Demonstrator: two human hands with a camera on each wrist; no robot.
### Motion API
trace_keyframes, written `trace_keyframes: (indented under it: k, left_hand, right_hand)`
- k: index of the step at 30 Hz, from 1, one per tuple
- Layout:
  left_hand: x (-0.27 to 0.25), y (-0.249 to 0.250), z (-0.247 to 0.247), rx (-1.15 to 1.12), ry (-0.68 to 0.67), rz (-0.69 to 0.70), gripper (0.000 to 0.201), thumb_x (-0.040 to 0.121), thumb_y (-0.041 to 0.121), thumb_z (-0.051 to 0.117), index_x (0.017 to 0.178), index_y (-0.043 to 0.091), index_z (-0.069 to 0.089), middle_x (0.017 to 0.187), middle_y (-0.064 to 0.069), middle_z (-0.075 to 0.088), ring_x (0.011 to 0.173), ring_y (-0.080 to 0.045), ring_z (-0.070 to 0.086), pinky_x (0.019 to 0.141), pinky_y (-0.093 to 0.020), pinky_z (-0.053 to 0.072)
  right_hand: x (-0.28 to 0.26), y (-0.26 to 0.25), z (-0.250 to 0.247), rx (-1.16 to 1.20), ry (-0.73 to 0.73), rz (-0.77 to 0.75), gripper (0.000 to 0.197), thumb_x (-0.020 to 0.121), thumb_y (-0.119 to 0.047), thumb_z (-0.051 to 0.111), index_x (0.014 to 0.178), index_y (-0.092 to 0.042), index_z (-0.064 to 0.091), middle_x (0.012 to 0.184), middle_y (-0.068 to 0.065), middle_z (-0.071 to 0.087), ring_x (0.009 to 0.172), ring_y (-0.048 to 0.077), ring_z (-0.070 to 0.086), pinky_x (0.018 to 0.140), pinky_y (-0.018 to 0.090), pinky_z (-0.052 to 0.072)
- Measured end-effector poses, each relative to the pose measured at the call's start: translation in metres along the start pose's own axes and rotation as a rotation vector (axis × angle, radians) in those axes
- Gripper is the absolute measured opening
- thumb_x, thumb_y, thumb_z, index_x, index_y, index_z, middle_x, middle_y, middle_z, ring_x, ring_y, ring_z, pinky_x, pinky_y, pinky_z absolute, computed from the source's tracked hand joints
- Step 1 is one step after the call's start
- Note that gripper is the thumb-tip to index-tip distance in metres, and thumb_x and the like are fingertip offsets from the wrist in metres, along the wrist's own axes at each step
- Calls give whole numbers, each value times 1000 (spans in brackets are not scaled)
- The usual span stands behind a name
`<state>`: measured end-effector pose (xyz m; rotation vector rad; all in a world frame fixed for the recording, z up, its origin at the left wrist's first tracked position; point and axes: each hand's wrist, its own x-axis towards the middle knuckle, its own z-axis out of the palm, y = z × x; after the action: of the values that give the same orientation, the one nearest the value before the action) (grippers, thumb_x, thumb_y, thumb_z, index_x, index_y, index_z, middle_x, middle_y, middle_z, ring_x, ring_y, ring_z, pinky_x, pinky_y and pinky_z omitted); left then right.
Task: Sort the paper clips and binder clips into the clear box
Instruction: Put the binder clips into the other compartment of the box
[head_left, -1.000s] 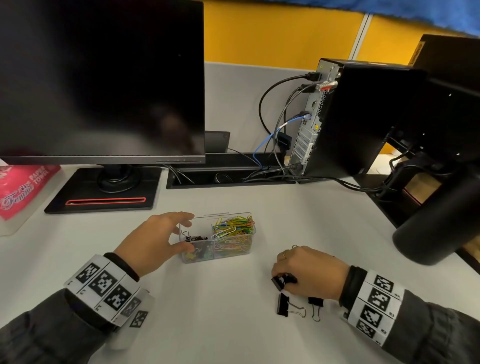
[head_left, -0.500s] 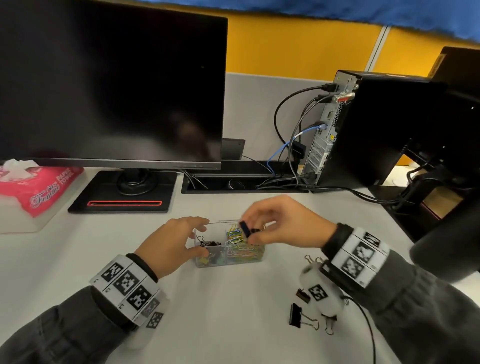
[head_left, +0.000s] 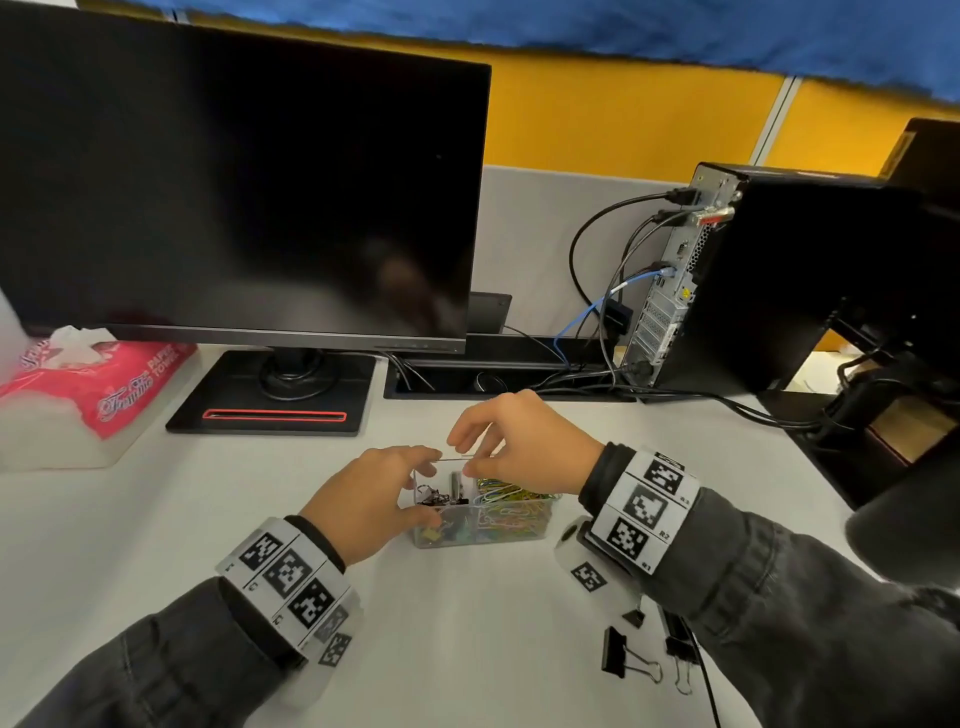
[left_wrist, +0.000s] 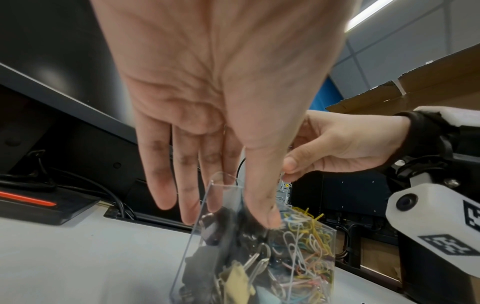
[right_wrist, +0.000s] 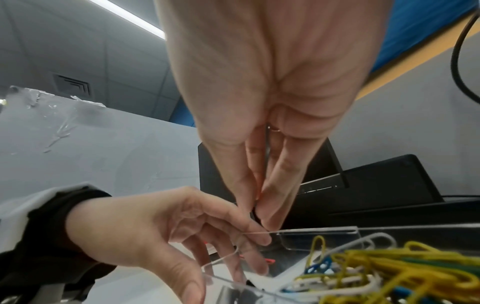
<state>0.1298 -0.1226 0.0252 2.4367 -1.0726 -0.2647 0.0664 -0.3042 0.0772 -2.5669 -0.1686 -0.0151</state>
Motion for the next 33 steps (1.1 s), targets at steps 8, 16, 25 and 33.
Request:
trace_keyframes:
  k: [8,16,25,33]
  left_hand:
    - [-3,0,0,-36,16,50,46,80,29,73,107,40,37,110,15,59,94,-7,57,79,-32,52]
    - [-3,-4,11,70,-123,60,37,93,27,55,126,42,52,124,13,39,107,-11,54,94,-24,43]
    - [-5,1,13,97,-114,60,28,91,28,59,116,40,56,147,4,16,107,-18,58,95,-33,47]
    - [-7,7,5,95,-29,17,33,83,39,67,103,38,41,145,11,20,97,-16,58,87,-30,47]
  right_hand:
    - [-11,-3,-16,-74,159,-16,10,85,-16,66,94,-18,68,92,-8,68,69,5,64,64,11,48]
    - [-101,42,-34,-332,-349,426,10,77,-23,72,80,-14,70,72,-3,68,56,8,60,56,21,54]
    - [-127,68,5,-496,-408,415,25,73,-29,69,97,-22,64,97,-5,60,83,17,61,67,28,50]
    - [-126,69,8,-500,-344,366,30,83,-21,57,112,-26,65,115,-5,60,94,16,61,76,25,51]
